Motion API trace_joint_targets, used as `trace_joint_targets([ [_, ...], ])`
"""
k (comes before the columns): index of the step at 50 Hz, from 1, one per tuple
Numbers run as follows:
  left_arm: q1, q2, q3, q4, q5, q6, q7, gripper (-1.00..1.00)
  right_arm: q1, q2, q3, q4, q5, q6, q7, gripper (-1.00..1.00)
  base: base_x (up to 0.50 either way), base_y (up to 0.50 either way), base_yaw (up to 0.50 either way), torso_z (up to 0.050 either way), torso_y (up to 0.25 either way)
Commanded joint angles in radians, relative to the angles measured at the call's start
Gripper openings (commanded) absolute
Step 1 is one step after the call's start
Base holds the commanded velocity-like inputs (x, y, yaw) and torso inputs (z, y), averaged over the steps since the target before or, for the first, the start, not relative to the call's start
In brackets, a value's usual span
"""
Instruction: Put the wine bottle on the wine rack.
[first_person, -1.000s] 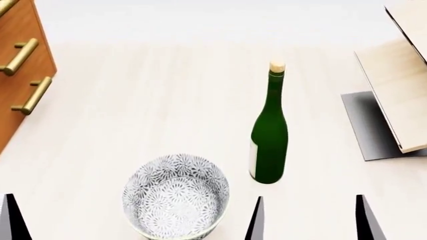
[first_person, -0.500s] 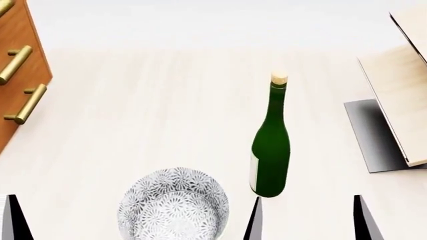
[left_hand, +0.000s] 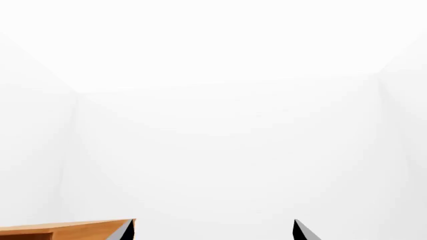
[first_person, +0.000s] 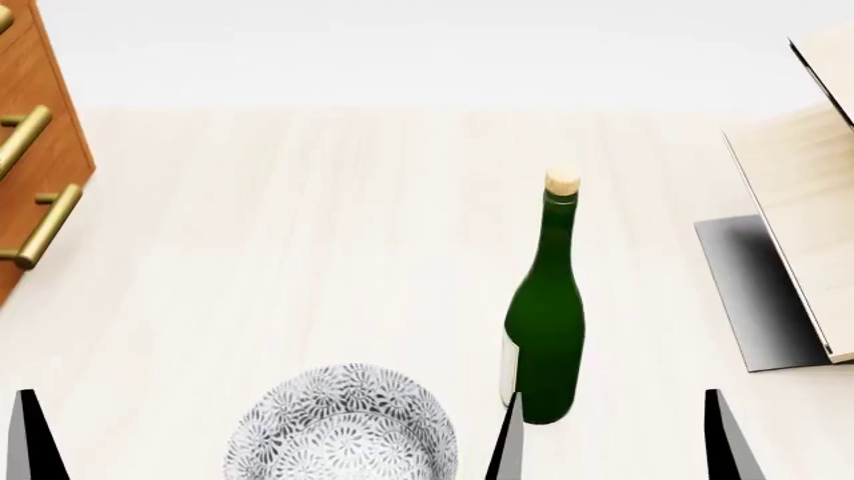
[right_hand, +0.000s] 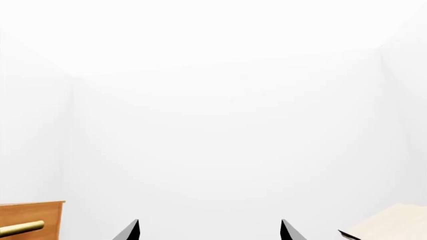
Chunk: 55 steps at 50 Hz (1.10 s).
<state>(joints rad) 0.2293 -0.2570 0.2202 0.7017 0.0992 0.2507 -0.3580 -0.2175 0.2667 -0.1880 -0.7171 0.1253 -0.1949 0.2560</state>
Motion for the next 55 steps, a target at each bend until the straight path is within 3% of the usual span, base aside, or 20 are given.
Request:
trace_joint_targets([
  [1,0.001,-0.005,0.005,0.004,0.001,0.0,-0.006,1.0,0.001,0.005,-0.006,0.004,0.001,-0.004,0.005,1.0,0.1,0.0,0.0,0.0,0.0],
  [55,-0.004,-0.026,0.032,0.001,0.037,-0.005,-0.034,1.0,0.006,0.028,-0.025,0.013,0.003,-0.013,0.03,1.0,0.1,0.0,0.0,0.0,0.0],
])
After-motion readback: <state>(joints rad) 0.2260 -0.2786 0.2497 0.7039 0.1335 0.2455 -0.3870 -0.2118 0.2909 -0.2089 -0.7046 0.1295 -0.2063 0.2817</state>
